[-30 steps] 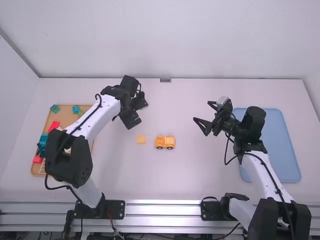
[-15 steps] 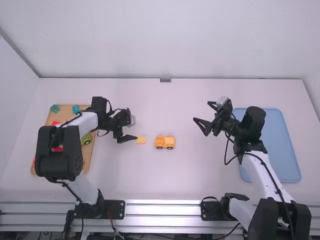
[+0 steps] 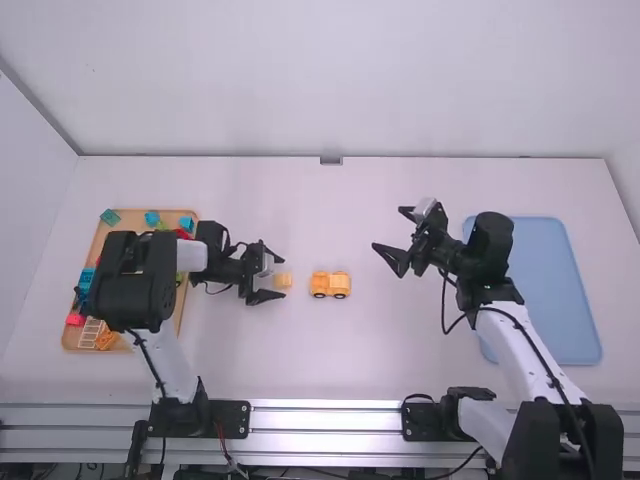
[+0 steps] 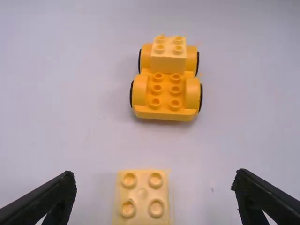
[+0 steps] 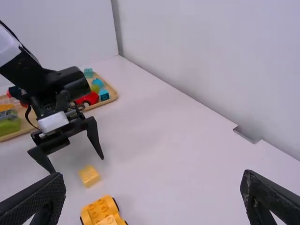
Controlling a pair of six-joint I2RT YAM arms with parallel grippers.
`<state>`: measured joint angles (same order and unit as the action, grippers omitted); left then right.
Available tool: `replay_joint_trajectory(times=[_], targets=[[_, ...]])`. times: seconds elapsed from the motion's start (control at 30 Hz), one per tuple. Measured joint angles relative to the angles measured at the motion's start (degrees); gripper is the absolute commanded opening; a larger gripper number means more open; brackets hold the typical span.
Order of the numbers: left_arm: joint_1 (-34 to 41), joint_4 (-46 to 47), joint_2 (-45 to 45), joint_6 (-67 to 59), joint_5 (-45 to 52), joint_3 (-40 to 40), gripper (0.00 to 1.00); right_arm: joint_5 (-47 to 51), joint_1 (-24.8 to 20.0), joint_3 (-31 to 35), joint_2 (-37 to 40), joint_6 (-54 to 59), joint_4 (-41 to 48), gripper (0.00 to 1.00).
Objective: Assemble lego blocks to make yellow taxi
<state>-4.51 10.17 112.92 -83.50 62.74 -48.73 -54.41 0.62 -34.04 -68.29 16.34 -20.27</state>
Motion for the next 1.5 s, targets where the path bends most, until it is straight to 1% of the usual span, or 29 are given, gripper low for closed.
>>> replay_joint_trajectory(times=[0.1, 0.23, 0.27, 0.3, 0.33, 0.5, 0.6, 0.63, 0.67, 0.7, 0.8, 0.93, 1.07, 1.13, 1.2, 1.33, 1.37, 1.47, 1.5], targets=[[0.0, -2.03, 1.51, 0.63, 0.22, -0.02, 0.88, 1.14, 0.79, 0.0, 0.0, 0.33, 0.15, 0.98], [0.02, -2.38, 2.71, 0.39, -0.48, 0.0, 0.78, 1.97, 1.51, 0.0, 0.0, 0.52, 0.28, 0.98], [0.02, -2.64, 2.97, 0.28, -0.59, 0.0, 0.73, 2.05, 1.51, 0.0, 0.0, 0.57, 0.31, 0.98], [0.0, -3.41, 3.58, 0.48, -0.9, -0.02, 0.61, 2.14, 1.51, 0.0, 0.0, 0.68, 0.5, 0.98], [0.0, -3.76, 3.91, 0.5, -0.92, 0.0, 0.57, 2.14, 1.51, 0.0, 0.0, 1.05, 0.87, 0.98], [0.0, -5.07, 5.49, 1.38, -1.29, 0.0, 0.57, 2.27, 2.12, 0.0, -0.59, 6.05, 3.72, 0.98], [0.0, -4.92, 5.49, 1.09, -1.51, 0.0, 0.51, 2.25, 3.21, 0.0, -2.36, 9.44, 4.02, 0.98], [0.0, -4.94, 5.49, 0.85, -1.51, 0.0, 0.49, 2.25, 3.72, 0.0, -3.45, 10.93, 3.76, 0.98], [0.0, -5.38, 5.46, 0.31, -1.49, 0.02, 0.44, 2.21, 4.35, 0.0, -5.07, 12.57, 3.17, 0.98], [0.0, -5.7, 5.46, -0.22, -1.51, 0.07, 0.41, 2.14, 4.66, 0.0, -5.97, 13.31, 2.58, 0.98], [0.02, -7.8, 5.49, -0.61, -1.31, 1.11, 0.39, 1.49, 5.79, 0.0, -10.21, 15.45, -0.76, 0.98], [0.0, -10.99, 5.49, -0.09, -0.26, 2.58, 0.31, -1.95, 6.38, 0.0, -16.02, 20.63, -1.84, 0.98], [0.0, -13.25, 5.49, -0.07, 0.28, 3.28, 0.28, -5.53, 6.32, 0.0, -19.04, 25.81, -1.84, 0.98], [0.0, -14.12, 5.49, 0.09, 0.33, 3.5, 0.22, -6.56, 6.34, 0.0, -19.98, 27.52, -1.84, 0.98], [0.0, -14.86, 5.49, 0.13, 0.39, 3.65, 0.2, -6.6, 6.58, 0.0, -20.9, 29.14, -1.57, 0.98], [0.02, -15.02, 5.49, 0.11, 0.31, 3.61, 0.16, -6.84, 7.69, 0.0, -23.91, 34.21, 1.16, 0.99], [0.02, -14.19, 5.49, 0.13, 0.26, 3.34, 0.13, -7.04, 8.37, 0.0, -25.88, 36.0, 0.83, 0.98], [0.17, -12.59, 5.49, 0.11, -0.07, 2.62, 0.14, -7.23, 9.53, 0.0, -29.59, 38.29, -0.81, 0.98], [0.17, -11.34, 5.49, 0.04, -0.44, 1.95, 0.12, -7.45, 10.12, 0.0, -32.11, 39.3, -2.86, 0.98]])
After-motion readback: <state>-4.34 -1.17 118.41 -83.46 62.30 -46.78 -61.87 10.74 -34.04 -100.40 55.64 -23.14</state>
